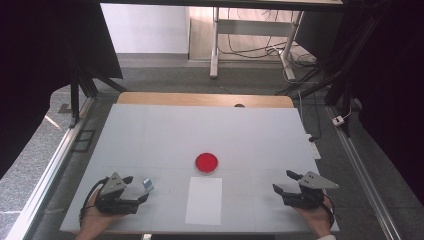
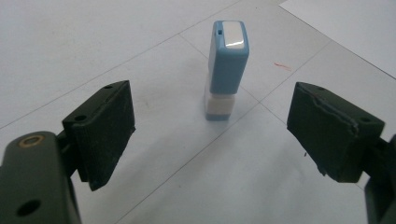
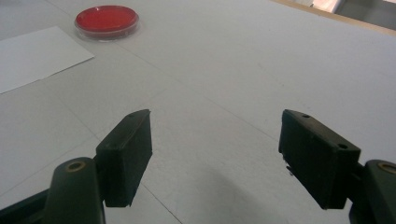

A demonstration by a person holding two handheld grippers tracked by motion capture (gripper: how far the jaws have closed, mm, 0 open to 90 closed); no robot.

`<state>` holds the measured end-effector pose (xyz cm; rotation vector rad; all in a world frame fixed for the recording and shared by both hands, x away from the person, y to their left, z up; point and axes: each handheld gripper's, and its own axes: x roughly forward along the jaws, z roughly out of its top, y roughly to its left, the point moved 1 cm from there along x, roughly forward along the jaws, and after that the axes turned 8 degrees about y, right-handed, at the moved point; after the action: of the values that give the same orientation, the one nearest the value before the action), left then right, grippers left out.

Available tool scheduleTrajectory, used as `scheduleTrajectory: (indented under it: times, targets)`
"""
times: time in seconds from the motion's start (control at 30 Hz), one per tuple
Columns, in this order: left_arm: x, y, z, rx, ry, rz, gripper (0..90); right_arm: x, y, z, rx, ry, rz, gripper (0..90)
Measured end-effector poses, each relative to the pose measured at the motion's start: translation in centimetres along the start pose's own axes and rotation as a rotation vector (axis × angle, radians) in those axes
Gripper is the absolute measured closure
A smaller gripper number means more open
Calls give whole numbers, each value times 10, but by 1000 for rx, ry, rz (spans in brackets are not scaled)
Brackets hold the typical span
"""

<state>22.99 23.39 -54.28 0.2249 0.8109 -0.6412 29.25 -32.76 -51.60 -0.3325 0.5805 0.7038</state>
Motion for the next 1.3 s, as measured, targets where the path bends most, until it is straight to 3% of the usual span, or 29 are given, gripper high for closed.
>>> scheduleTrajectory:
  times: [1.03,1.3]
  targets:
    - [-4,0,1,-19,-5,3,155,4,5,3,-25,5,3,262]
    - [-12,-3,8,7,-1,5,155,5,6,2,-27,9,1,264]
